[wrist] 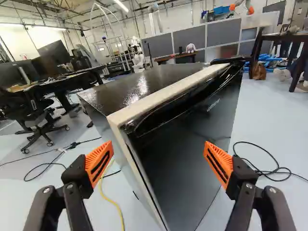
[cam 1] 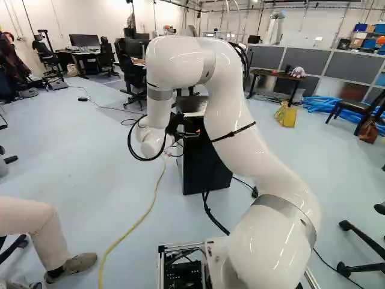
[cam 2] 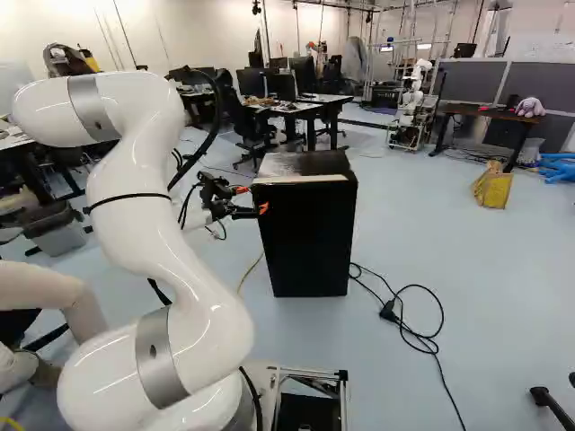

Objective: Grab a drink from the fridge

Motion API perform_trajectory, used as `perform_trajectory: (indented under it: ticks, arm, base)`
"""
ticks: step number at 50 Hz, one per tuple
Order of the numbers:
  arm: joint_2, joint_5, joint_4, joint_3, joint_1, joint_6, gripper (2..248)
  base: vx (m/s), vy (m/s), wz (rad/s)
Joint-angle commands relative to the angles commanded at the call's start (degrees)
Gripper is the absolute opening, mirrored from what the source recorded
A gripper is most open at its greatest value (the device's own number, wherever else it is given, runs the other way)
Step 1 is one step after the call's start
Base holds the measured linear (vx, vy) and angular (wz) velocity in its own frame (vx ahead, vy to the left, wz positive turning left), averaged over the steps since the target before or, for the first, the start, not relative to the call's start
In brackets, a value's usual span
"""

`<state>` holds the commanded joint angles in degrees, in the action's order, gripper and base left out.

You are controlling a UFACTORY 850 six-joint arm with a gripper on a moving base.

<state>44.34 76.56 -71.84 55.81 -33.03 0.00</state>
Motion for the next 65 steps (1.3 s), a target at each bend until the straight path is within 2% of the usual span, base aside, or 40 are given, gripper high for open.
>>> perform_trajectory:
  ticks: [10, 26, 31, 65]
  arm:
    - [0.04, 0.0, 0.0, 0.08, 0.1, -0.63, 247]
    - [0.05, 0.0, 0.0, 0.09, 0.11, -9.08, 247]
    - [0.05, 0.0, 0.0, 0.09, 0.11, -10.67, 247]
    - [0.05, 0.98, 0.0, 0.09, 0.11, -11.44, 247]
  base:
    - [0.0, 0.0, 0.0]
    - [0.0, 0.0, 0.0]
    - [0.0, 0.0, 0.0]
    - [0.0, 0.0, 0.0]
